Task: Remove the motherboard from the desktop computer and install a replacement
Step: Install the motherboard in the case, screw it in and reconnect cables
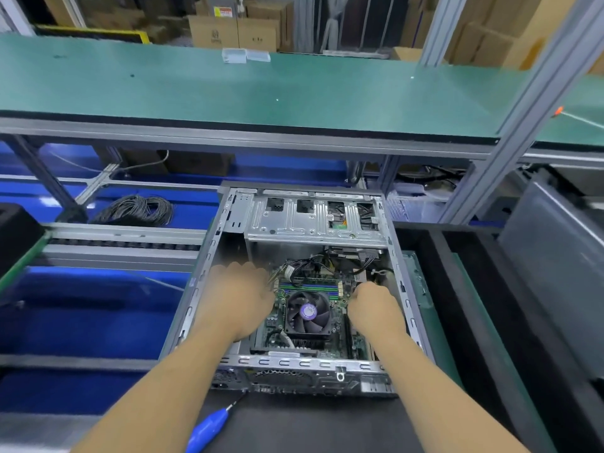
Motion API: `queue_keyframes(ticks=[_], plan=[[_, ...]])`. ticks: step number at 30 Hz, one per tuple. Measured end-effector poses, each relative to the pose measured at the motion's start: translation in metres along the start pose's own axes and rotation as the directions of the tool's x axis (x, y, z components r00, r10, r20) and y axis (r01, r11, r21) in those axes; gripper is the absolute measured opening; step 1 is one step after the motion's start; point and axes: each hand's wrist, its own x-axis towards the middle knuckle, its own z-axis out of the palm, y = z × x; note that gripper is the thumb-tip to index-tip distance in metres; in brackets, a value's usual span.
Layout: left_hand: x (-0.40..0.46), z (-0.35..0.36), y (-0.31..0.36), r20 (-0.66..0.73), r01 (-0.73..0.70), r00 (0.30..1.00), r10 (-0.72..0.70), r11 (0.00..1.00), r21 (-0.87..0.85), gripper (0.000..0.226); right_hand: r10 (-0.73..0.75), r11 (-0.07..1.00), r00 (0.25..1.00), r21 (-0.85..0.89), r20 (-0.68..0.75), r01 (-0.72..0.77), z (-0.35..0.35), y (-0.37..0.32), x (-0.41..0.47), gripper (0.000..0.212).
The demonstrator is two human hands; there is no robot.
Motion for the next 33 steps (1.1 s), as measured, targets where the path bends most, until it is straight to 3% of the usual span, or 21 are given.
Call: queue_keyframes(ticks=[3,6,8,11,13,16,25,33], plan=[[0.000,0.000,0.000,-0.004,-0.004,1.000,0.004,1.000,0.008,0.029,0.090,0.982,0.994,0.163,0.060,-0.099,0.001,0.000,0.001,0.025],[-0.001,0.000,0.000,0.002,-0.003,1.000,0.003,1.000,0.006,0.028,0.143,0.978,0.987,0.144,0.079,-0.153,0.005,0.004,0.004,0.017],[-0.001,-0.001,0.001,0.000,-0.007,1.000,0.007,1.000,0.017,0.029,0.161,0.985,0.981,0.037,0.103,-0.166,0.006,0.004,0.006,0.009],[-0.002,-0.002,0.001,0.002,-0.009,1.000,0.009,1.000,0.023,0.030,0.068,0.952,0.996,-0.302,0.061,-0.047,0.005,0.003,0.012,0.046],[-0.002,-0.003,0.002,0.005,-0.009,1.000,0.009,1.000,0.028,0.031,-0.132,0.817,0.990,-0.560,0.055,0.140,0.000,0.000,0.016,0.039],[-0.002,-0.003,0.002,0.013,-0.010,1.000,0.010,0.999,0.035,0.033,-0.208,0.645,0.970,-0.728,0.123,0.231,-0.002,0.000,0.029,0.037],[-0.001,0.000,0.001,0.025,-0.024,0.999,0.022,0.998,0.055,0.041,-0.189,0.392,0.917,-0.830,0.350,0.397,-0.001,0.002,0.053,0.045],[0.000,0.001,0.001,0.031,-0.029,0.999,0.027,0.997,0.065,0.039,-0.204,0.326,0.909,-0.850,0.364,0.414,0.005,0.004,0.059,0.043]])
